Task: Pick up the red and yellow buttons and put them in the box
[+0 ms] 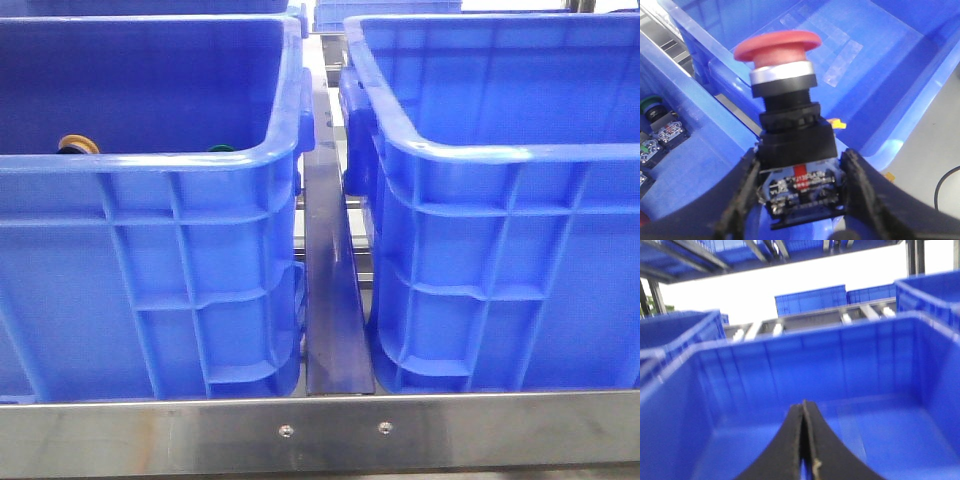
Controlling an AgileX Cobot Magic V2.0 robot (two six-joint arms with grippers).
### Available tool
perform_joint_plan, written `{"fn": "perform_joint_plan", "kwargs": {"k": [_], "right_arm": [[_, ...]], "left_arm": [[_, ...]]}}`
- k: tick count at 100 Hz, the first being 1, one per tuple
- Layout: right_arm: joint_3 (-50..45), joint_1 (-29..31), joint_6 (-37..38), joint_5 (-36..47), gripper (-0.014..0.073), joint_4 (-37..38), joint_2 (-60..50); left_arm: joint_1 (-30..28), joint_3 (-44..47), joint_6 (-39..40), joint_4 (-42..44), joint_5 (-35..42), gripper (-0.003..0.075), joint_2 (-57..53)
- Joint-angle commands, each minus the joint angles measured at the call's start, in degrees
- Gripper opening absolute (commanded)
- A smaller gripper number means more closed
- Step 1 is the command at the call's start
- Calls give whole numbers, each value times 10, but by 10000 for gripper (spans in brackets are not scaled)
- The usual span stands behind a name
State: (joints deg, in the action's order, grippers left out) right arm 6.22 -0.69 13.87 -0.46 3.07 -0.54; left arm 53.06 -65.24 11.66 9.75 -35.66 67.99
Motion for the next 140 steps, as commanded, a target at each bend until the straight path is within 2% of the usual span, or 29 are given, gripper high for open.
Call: {"fn": "perform_joint_plan", "kwargs": {"k": [1, 22, 36, 46, 65, 75, 94, 104, 112, 119, 130, 140], "right_arm": [[81, 0, 9, -30, -68, -1, 11], [264, 0, 9, -246, -68, -4, 104], [359, 0, 9, -358, -68, -26, 186], [392, 0, 9, -398, -68, -56, 231], [395, 0, 9, -399, -51, -66, 280], [395, 0, 9, -399, 62, -92, 292], [395, 0, 9, -395, 503, -150, 298], [395, 0, 9, -383, 621, -180, 298], [395, 0, 1, -368, 624, -225, 302], [395, 0, -39, -360, 623, -284, 312], [395, 0, -157, -376, 623, -425, 352], [395, 0, -288, -403, 623, -594, 400]], "left_arm": [[5, -17, 1, 3, 43, -20, -16], [5, -17, 1, 3, 43, -20, -16], [5, -17, 1, 3, 43, -20, -16], [5, -17, 1, 3, 43, -20, -16], [5, -17, 1, 3, 43, -20, -16], [5, -17, 1, 3, 43, -20, -16], [5, -17, 1, 3, 43, -20, -16], [5, -17, 1, 3, 43, -20, -16], [5, -17, 1, 3, 43, -20, -16], [5, -17, 1, 3, 43, -20, -16], [5, -17, 1, 3, 43, -20, -16], [5, -17, 1, 3, 43, -20, -16]]}}
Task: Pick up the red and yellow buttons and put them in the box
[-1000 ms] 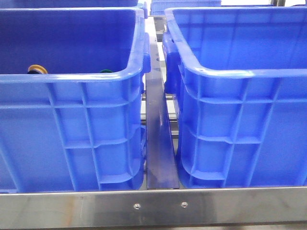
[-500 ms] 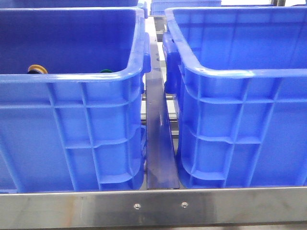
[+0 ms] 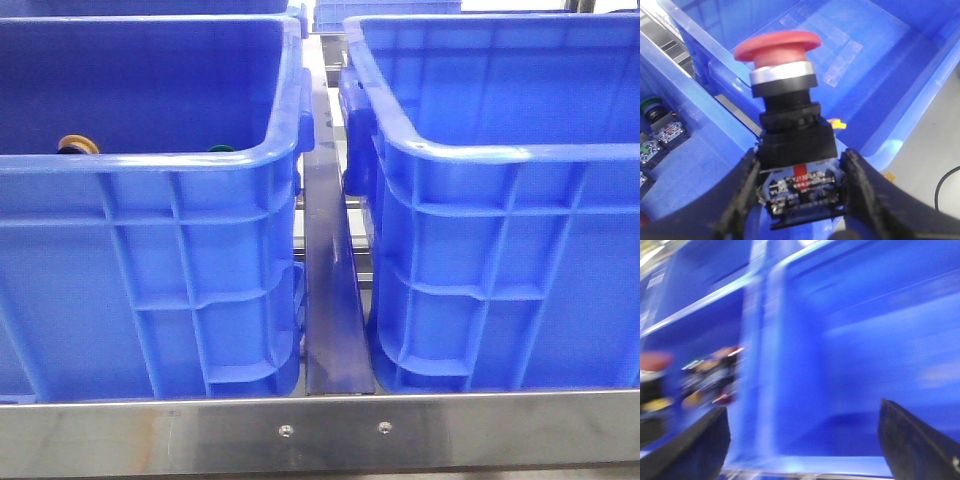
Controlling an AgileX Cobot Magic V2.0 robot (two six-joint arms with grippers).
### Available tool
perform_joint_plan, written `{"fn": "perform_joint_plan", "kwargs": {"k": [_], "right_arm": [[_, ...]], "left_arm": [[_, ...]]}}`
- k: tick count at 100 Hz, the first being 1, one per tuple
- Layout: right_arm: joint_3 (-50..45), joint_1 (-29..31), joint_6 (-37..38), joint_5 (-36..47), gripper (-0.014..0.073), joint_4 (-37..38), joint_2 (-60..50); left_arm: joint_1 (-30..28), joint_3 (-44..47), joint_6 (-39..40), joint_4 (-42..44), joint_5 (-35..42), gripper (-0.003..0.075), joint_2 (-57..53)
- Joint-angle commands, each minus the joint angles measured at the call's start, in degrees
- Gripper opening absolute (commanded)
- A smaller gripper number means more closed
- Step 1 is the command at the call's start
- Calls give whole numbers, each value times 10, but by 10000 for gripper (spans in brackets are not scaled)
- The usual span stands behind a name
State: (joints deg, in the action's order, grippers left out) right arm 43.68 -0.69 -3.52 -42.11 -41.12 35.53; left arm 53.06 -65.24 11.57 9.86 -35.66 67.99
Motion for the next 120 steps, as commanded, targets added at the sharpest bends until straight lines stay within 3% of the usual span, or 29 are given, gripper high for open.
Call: {"fn": "perform_joint_plan", "kwargs": {"k": [1, 16, 30, 43, 69, 88, 98, 120], "right_arm": [[20, 0, -132, 10, 623, -163, 47], [20, 0, -300, -40, 623, -383, 121], [34, -1, -382, -101, 623, -485, 192], [64, -23, -404, -132, 623, -500, 253], [141, -124, -423, -124, 623, -500, 349], [183, -149, -423, -126, 619, -499, 401], [190, -149, -423, -141, 552, -499, 413], [190, -149, -426, -156, 207, -498, 418]], "left_arm": [[5, -17, 2, 2, 43, -20, -16], [5, -17, 2, 2, 43, -20, -16], [5, -17, 2, 2, 43, -20, -16], [5, -17, 2, 2, 43, -20, -16], [5, -17, 2, 2, 43, -20, -16], [5, -17, 2, 2, 43, -20, -16], [5, -17, 2, 2, 43, -20, -16], [5, -17, 2, 2, 45, -20, -16]]}}
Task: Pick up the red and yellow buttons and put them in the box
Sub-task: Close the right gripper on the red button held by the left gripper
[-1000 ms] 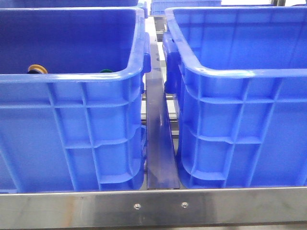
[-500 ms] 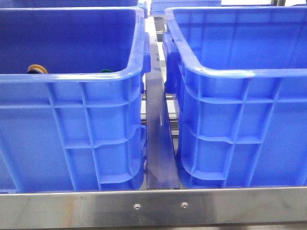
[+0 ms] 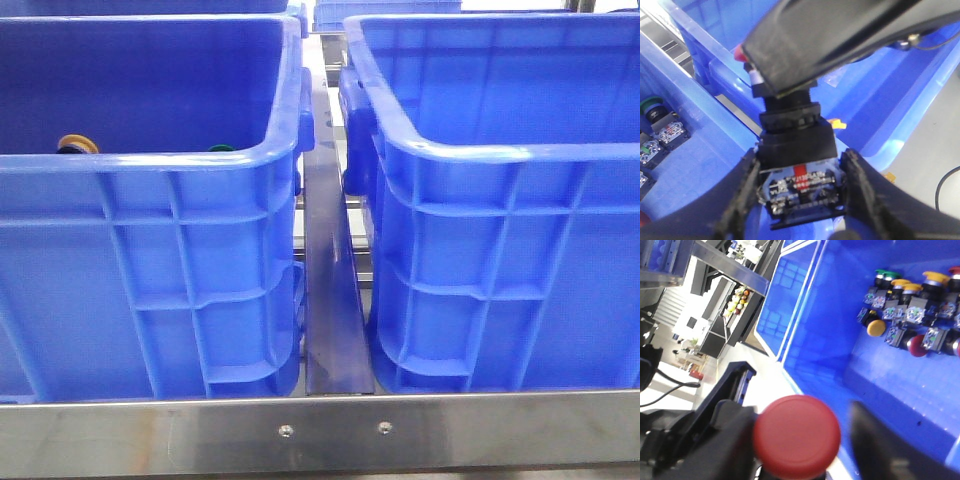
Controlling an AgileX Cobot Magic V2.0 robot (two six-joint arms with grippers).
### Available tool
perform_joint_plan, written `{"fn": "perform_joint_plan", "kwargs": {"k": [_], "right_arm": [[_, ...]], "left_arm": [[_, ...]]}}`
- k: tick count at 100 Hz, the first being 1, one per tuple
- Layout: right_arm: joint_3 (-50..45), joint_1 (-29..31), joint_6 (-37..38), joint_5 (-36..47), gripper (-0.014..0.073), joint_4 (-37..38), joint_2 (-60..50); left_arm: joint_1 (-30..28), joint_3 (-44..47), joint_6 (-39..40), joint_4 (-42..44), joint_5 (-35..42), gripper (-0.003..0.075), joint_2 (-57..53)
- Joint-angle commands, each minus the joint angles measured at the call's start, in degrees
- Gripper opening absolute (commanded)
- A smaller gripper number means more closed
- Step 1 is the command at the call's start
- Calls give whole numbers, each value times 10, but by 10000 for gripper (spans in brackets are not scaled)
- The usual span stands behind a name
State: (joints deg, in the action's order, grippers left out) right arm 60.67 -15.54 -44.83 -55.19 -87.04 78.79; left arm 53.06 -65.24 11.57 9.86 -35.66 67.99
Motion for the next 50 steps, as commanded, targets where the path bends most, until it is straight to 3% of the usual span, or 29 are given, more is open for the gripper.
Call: {"fn": "perform_joint_plan", "kwargs": {"k": [1, 14, 21, 28, 41, 50], "right_arm": [[20, 0, -13, -26, 199, -38, -14], [20, 0, -20, -28, 150, -38, -14], [20, 0, -22, -28, 150, -38, -14], [20, 0, -29, -28, 150, -38, -14], [20, 0, -39, -28, 150, -38, -14], [20, 0, -42, -22, 150, -38, -14]], "left_arm": [[5, -17, 2, 2, 45, -20, -16], [3, -17, 2, 2, 48, -13, -16], [3, -17, 2, 2, 48, 51, -16], [3, -17, 2, 2, 48, 185, -16], [3, -17, 2, 2, 48, 536, -16], [3, -17, 2, 2, 44, 635, -17]]}}
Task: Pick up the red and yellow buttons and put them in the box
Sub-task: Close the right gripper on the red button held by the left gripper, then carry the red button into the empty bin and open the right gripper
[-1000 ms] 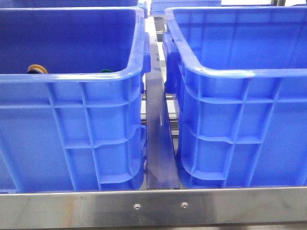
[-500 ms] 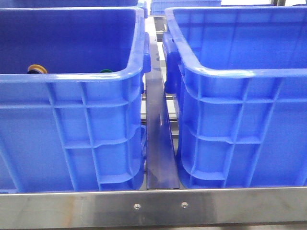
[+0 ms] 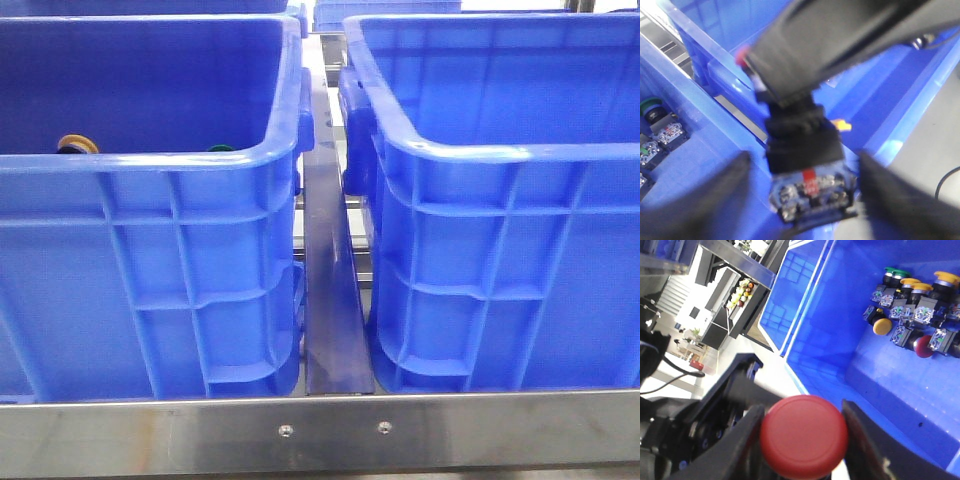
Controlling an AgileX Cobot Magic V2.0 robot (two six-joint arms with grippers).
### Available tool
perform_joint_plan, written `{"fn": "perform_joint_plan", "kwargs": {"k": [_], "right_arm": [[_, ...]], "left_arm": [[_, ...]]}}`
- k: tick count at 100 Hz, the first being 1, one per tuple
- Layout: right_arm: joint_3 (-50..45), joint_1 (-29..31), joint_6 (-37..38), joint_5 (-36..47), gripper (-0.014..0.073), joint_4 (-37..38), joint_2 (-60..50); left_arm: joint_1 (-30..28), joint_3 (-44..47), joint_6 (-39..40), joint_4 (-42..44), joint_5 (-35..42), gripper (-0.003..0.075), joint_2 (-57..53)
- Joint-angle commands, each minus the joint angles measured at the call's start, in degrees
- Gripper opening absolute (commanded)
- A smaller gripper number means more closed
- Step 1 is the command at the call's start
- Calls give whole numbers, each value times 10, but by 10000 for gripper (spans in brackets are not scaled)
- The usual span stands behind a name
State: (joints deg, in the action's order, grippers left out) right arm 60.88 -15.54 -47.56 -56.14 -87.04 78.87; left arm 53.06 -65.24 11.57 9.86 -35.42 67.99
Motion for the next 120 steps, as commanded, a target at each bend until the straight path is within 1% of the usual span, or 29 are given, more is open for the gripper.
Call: {"fn": "perform_joint_plan", "kwargs": {"k": [1, 16, 29, 48, 60, 74, 86, 99, 109, 114, 120], "right_arm": [[18, 0, -15, -12, 150, -38, -15], [18, 4, -35, 4, 150, -38, -16], [18, 17, -39, 22, 150, -38, -18], [18, 66, -57, 32, 150, -38, -26], [18, 111, -59, 32, 150, -38, -36], [18, 158, -63, 32, 150, -25, -49], [18, 185, -63, 40, 150, 11, -59], [18, 197, -63, 67, 150, 54, -65], [18, 197, -70, 110, 150, 91, -69], [18, 197, -76, 135, 150, 110, -70], [18, 197, -87, 165, 150, 122, -70]], "left_arm": [[3, -17, 2, 2, 42, 638, -18], [-8, -17, 11, 1, 34, 640, -24], [-47, -17, 22, 2, 20, 640, -39], [-109, -8, 22, 2, 17, 640, -78], [-155, 26, 22, 2, 17, 640, -119], [-231, 83, 23, 2, 21, 639, -181], [-309, 125, 23, 6, 22, 639, -238], [-401, 158, 23, 6, 20, 638, -292], [-454, 173, 23, 6, 19, 637, -322], [-475, 179, 23, 6, 18, 622, -333], [-492, 184, 23, 6, 18, 563, -343]]}}
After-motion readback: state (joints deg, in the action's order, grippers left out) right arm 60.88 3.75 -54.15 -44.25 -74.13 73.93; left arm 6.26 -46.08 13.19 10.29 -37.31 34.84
